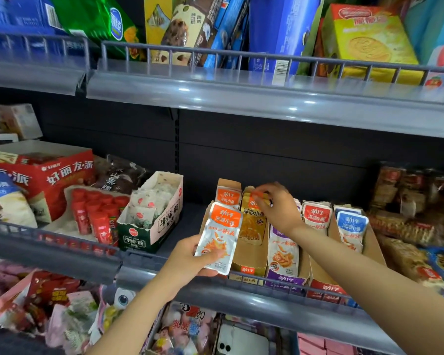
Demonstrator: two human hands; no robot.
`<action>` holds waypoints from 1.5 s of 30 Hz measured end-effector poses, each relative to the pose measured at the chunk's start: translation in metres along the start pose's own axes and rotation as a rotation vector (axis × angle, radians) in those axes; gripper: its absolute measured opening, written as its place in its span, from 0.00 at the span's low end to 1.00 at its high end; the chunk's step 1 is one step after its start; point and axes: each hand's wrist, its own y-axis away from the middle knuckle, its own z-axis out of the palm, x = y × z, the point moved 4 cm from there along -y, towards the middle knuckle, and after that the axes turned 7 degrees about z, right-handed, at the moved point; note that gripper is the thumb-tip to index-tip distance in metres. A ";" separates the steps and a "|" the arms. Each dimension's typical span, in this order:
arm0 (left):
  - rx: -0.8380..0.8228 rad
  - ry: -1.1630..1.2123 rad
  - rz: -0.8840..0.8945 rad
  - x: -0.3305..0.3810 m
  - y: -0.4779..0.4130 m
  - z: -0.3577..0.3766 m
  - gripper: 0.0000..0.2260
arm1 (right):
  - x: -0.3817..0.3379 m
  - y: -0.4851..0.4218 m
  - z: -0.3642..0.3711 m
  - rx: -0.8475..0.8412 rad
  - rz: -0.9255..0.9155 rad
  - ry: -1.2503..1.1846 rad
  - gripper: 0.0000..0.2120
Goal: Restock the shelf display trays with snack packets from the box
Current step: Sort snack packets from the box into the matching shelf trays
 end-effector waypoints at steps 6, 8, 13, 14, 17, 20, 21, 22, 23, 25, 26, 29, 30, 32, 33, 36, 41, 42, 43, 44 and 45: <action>0.016 0.098 -0.018 0.004 0.000 0.007 0.10 | -0.035 0.038 0.007 -0.520 0.230 -0.588 0.14; 0.022 0.133 -0.015 0.006 0.001 0.006 0.12 | -0.037 0.041 0.004 -0.594 0.279 -0.680 0.12; -0.046 0.191 0.046 0.008 -0.002 0.002 0.16 | -0.038 0.035 0.001 -0.655 0.319 -0.713 0.14; -0.052 0.175 0.054 0.008 -0.002 0.002 0.16 | -0.037 0.033 0.001 -0.656 0.324 -0.707 0.15; -0.002 0.082 0.112 0.009 -0.008 -0.001 0.13 | -0.041 0.026 -0.001 -0.587 0.267 -0.599 0.16; 0.221 -0.141 0.285 0.004 -0.022 -0.020 0.11 | -0.049 0.010 -0.009 -0.413 0.212 -0.589 0.13; 0.272 -0.232 0.313 0.000 -0.025 -0.025 0.13 | -0.049 0.003 -0.012 -0.345 0.195 -0.590 0.13; 0.286 -0.310 0.304 -0.005 -0.029 -0.028 0.17 | -0.051 -0.004 -0.013 -0.285 0.171 -0.573 0.13; 0.266 -0.374 0.268 -0.013 -0.034 -0.029 0.21 | -0.052 -0.011 -0.012 -0.240 0.141 -0.539 0.13; 0.186 -0.520 0.196 -0.026 -0.041 -0.027 0.26 | -0.053 -0.023 -0.004 -0.194 0.103 -0.484 0.11; 0.151 -0.595 0.183 -0.030 -0.043 -0.025 0.26 | -0.051 -0.028 0.004 -0.181 0.105 -0.470 0.11; 0.144 -0.645 0.209 -0.033 -0.046 -0.026 0.21 | -0.042 -0.041 0.027 -0.151 0.115 -0.383 0.10; 0.148 -0.636 0.222 -0.033 -0.046 -0.027 0.20 | -0.041 -0.044 0.033 -0.151 0.105 -0.319 0.10; 0.145 -0.612 0.238 -0.034 -0.046 -0.029 0.18 | -0.038 -0.047 0.043 -0.156 0.064 -0.124 0.09; 0.141 -0.594 0.242 -0.035 -0.046 -0.029 0.18 | -0.038 -0.047 0.047 -0.148 0.025 0.013 0.09; 0.129 -0.556 0.245 -0.037 -0.048 -0.031 0.18 | -0.034 -0.047 0.057 -0.145 -0.067 0.278 0.07; 0.125 -0.530 0.233 -0.041 -0.051 -0.031 0.18 | -0.025 -0.053 0.064 -0.085 -0.067 0.304 0.05; 0.123 -0.528 0.232 -0.042 -0.051 -0.032 0.18 | -0.024 -0.053 0.063 -0.072 -0.056 0.316 0.06; 0.121 -0.528 0.230 -0.042 -0.051 -0.032 0.18 | -0.023 -0.053 0.063 -0.065 -0.049 0.333 0.07; 0.119 -0.533 0.230 -0.041 -0.052 -0.032 0.18 | -0.022 -0.052 0.064 -0.062 -0.041 0.344 0.08; 0.115 -0.539 0.231 -0.041 -0.052 -0.032 0.18 | -0.021 -0.051 0.064 -0.064 -0.032 0.342 0.10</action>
